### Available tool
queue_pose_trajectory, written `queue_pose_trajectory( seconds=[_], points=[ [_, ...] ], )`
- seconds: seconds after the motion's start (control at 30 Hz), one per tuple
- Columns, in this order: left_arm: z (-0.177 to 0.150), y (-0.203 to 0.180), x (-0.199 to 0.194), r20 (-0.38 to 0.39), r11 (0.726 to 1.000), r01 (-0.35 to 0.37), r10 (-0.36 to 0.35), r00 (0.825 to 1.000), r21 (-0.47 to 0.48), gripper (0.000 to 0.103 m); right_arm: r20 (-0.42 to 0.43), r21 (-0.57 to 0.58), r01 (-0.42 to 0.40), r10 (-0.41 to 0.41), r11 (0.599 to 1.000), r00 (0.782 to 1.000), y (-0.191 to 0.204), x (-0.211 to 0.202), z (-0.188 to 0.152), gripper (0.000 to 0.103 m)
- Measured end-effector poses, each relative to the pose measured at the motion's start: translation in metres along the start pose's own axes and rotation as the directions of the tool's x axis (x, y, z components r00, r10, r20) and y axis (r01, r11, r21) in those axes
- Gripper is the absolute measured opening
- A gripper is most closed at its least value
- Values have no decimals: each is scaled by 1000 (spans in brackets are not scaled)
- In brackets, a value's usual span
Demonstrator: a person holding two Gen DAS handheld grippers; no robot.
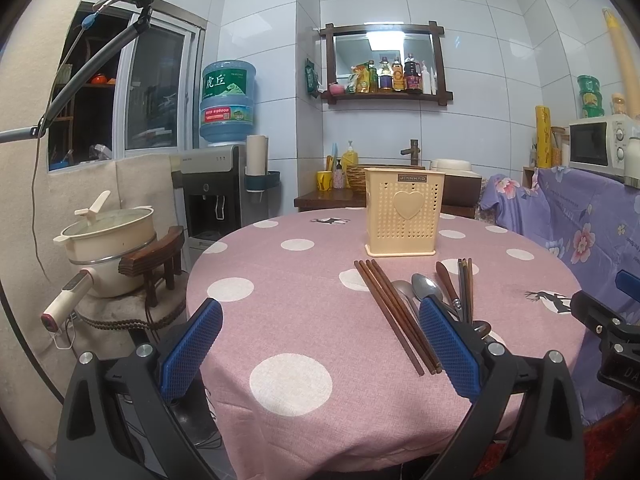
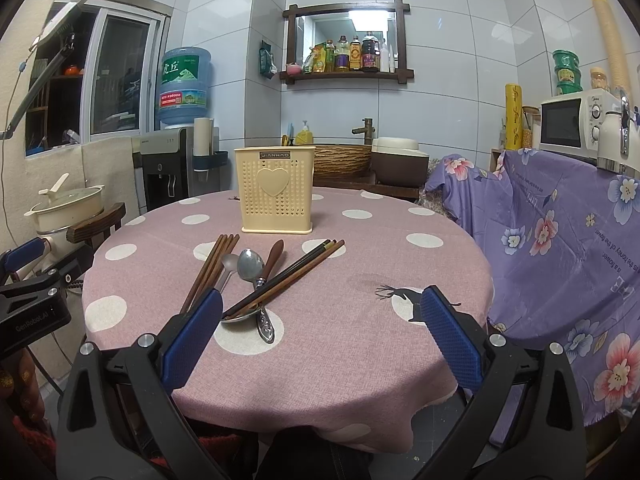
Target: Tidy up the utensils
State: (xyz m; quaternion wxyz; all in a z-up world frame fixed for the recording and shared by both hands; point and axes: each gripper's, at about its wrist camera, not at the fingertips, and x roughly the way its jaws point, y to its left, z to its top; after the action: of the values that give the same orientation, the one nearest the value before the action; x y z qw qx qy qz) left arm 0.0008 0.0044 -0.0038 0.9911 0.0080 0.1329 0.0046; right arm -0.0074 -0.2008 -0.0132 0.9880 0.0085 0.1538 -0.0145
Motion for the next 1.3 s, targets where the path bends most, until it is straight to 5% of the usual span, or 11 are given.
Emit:
queue_pose_trajectory(
  seconds=[0.97,1.3],
  points=[
    [-9,4,6,-17,1000,0,0,1000,6,98,-17,0,2,-2,1000,1000,1,9,-7,98],
    [-7,9,30,-147,996,85,-85,985,-10,98,-143,6,-12,12,1000,990,-8,37,-4,98]
  ],
)
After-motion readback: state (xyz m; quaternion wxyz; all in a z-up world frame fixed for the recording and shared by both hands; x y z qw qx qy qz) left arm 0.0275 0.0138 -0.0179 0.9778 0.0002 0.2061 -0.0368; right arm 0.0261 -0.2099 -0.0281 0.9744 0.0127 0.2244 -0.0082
